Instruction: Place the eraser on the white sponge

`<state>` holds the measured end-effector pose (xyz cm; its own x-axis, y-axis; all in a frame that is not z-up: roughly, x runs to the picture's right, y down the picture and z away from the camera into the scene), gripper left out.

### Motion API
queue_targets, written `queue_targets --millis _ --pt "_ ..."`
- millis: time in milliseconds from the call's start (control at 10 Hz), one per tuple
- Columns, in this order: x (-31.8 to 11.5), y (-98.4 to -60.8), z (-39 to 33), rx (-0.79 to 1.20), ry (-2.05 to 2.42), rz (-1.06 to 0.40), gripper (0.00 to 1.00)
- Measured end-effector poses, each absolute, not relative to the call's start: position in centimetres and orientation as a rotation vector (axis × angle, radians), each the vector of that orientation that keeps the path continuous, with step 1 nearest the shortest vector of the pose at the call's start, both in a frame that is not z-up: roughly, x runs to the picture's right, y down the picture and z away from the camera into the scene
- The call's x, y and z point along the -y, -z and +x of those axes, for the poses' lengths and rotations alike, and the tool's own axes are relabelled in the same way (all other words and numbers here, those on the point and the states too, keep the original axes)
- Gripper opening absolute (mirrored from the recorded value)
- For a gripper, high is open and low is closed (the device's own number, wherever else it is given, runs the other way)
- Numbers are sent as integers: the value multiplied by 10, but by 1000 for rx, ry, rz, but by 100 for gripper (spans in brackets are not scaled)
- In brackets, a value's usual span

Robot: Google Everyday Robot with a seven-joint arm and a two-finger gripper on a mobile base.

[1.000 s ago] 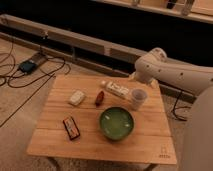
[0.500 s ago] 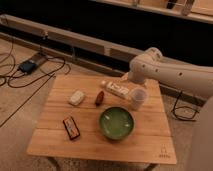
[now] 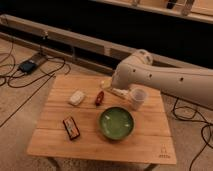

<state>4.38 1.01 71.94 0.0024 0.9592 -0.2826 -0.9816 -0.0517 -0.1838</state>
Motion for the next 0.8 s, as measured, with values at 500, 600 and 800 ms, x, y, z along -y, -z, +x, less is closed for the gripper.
queue_targets --millis 500,600,800 --pt "-60 -709 -37 -38 -1332 -433 80" --pt "-74 -709 -52 -29 -1277 -448 80" --pt "-108 -704 -78 10 -1154 -479 80"
